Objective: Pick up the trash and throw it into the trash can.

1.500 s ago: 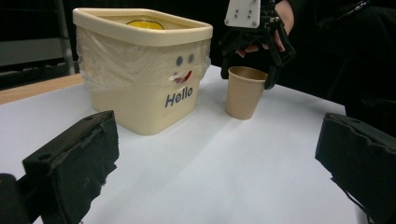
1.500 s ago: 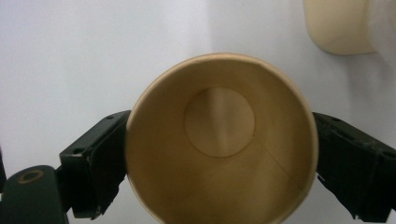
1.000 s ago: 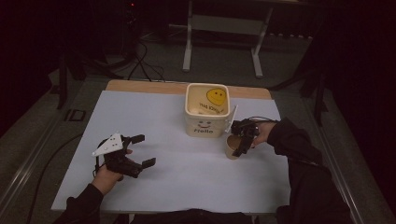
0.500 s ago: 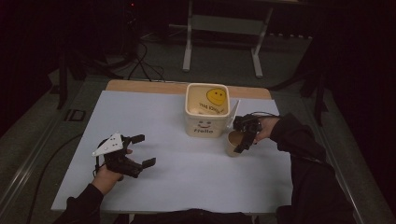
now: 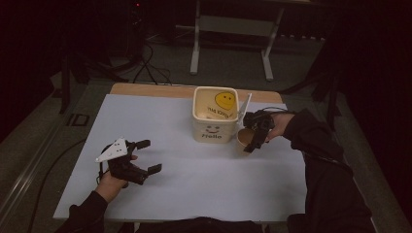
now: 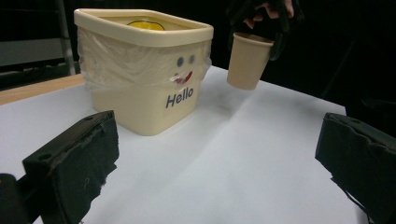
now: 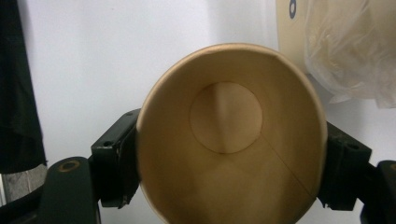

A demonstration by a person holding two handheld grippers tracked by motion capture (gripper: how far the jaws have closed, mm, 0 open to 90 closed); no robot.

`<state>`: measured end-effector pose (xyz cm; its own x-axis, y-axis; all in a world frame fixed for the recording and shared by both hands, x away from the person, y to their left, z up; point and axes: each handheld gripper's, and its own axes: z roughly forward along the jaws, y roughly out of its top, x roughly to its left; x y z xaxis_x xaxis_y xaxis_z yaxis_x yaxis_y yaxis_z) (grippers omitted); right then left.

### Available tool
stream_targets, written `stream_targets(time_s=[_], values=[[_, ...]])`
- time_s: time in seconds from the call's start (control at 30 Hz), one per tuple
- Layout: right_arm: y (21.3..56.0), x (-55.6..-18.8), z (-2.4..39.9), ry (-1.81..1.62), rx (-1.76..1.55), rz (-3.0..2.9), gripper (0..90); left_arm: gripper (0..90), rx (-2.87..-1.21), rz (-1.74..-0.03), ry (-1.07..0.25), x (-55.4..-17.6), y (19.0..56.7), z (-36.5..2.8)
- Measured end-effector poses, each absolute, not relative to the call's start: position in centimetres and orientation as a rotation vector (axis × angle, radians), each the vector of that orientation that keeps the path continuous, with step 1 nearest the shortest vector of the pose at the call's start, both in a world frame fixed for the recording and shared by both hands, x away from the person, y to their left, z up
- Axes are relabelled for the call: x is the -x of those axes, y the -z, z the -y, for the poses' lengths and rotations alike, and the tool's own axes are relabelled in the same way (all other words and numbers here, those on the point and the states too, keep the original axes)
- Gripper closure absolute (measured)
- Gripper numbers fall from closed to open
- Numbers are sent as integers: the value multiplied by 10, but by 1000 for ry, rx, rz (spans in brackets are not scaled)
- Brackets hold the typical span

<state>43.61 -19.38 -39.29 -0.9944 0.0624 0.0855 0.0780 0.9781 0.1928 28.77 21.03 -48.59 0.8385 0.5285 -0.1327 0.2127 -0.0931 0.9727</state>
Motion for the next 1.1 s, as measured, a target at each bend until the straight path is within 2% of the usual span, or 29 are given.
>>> stream_targets(time_s=[1.1], values=[[326, -444, 173, 305, 56, 3062, 227, 6, -1672, -584, -287, -288, 486, -211]])
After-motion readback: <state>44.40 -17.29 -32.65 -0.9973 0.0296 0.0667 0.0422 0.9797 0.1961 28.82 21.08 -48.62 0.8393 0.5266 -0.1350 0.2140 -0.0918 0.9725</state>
